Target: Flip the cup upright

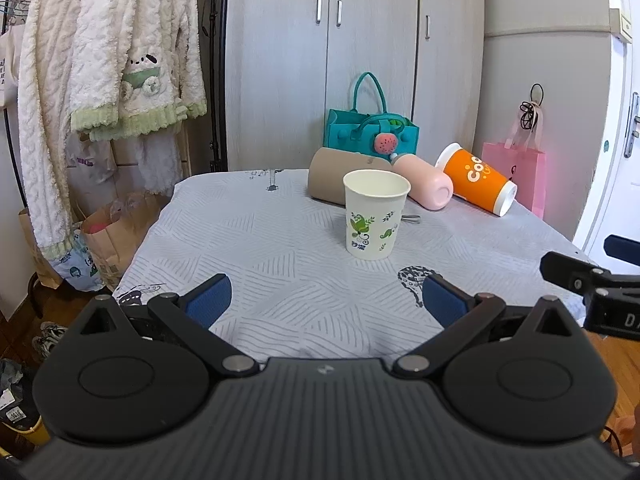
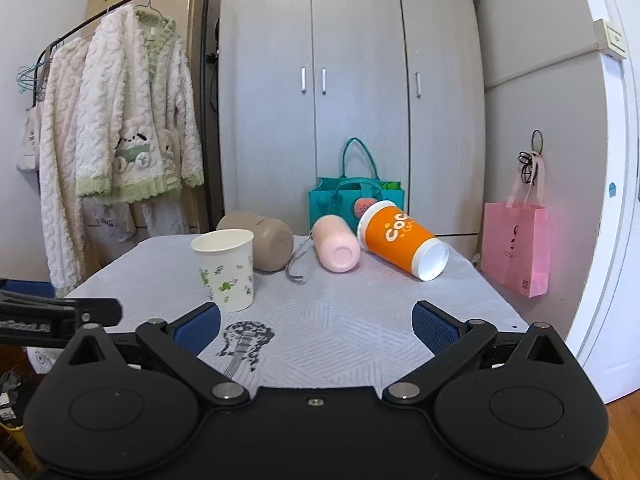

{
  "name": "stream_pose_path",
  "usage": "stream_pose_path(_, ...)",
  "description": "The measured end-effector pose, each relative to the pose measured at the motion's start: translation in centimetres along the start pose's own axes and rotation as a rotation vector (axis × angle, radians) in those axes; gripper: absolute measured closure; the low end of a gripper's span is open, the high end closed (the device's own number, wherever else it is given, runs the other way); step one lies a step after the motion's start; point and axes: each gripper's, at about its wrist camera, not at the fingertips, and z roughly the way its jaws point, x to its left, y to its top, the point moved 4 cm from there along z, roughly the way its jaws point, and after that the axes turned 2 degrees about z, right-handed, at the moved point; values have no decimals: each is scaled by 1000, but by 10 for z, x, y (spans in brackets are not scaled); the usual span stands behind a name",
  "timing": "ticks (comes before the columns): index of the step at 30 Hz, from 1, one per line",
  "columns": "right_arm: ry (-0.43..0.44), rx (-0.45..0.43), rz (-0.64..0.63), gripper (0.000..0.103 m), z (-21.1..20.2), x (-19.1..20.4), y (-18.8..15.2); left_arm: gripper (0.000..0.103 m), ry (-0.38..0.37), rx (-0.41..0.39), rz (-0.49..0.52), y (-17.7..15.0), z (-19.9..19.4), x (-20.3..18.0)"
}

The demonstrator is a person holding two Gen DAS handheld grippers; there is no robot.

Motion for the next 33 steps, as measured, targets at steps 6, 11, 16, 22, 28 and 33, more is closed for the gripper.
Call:
stream_pose_path(6,-14,19,20,0,3,-6,-2,0,8,-9,-18,-2,1,3)
stream_pose_path(11,-39,22,-3,0,6,-6,-3,0,34,-15,-5,-2,1,5)
stream_pose_path(16,-49,30,5,0,7,-4,0,0,58,-16,-16,-1,0,8)
stream_pose_path(22,-80,8,-13,0,2,3,0,0,56,16,-46,-4,5,12)
stream_pose_path(28,-71,11,-10,0,0,6,1,0,40,46,-87,-7,10,15)
stream_pose_path(33,-72,14,-12,0,1,7,0,0,56,54,-68,-7,12,14)
